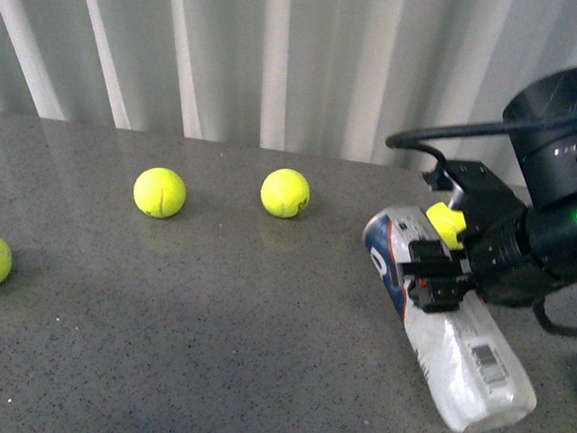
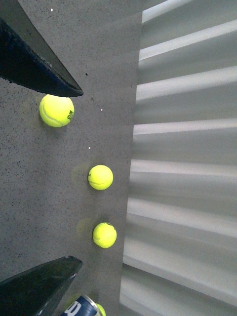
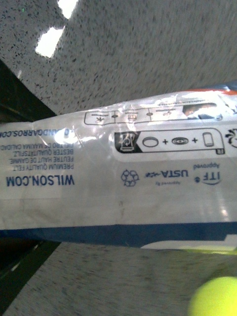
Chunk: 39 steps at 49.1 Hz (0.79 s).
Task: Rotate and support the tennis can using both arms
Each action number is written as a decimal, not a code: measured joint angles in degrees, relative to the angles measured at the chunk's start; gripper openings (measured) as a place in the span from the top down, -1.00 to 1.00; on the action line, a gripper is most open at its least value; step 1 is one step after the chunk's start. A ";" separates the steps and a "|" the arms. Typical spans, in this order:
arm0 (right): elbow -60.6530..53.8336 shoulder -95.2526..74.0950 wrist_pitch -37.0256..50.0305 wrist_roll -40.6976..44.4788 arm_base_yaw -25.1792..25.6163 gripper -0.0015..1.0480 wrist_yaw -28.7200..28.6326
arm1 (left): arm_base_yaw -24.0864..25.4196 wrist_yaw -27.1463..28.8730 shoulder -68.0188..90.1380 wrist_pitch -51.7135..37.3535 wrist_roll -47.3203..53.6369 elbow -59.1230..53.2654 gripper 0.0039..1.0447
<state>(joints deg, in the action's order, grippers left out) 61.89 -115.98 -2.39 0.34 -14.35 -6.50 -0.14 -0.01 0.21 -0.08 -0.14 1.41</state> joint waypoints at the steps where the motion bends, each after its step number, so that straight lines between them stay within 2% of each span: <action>1: 0.70 0.79 -0.35 2.69 -0.57 0.20 -0.35 | 0.00 0.02 0.00 0.00 0.00 0.00 -0.87; 6: 4.68 4.07 -2.58 16.31 -4.26 0.47 -3.30 | 0.00 0.00 0.00 0.00 0.00 0.00 -0.87; 10: 8.07 4.76 -4.11 30.47 -7.69 0.65 -3.91 | 0.00 0.02 0.00 0.00 0.00 0.00 -0.87; 17: 12.79 1.20 -8.48 49.53 -11.13 0.77 -3.98 | 0.00 0.02 0.00 0.00 0.00 0.00 -0.87; 24: 15.74 -3.67 -10.16 61.09 -11.50 0.79 -3.39 | 0.00 0.02 0.00 0.00 0.00 0.00 -0.87; 31: 18.82 -9.51 -10.88 68.67 -10.97 0.80 -3.08 | 0.00 0.00 0.00 0.00 0.00 0.00 -0.87; 39: 21.05 -13.05 -9.16 69.40 -10.71 0.84 -3.63 | 0.00 0.02 0.00 0.00 0.00 0.00 -0.87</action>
<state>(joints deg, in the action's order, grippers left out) 82.94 -129.03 -11.55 69.73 -25.06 -10.13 -0.14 0.01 0.21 -0.08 -0.14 1.41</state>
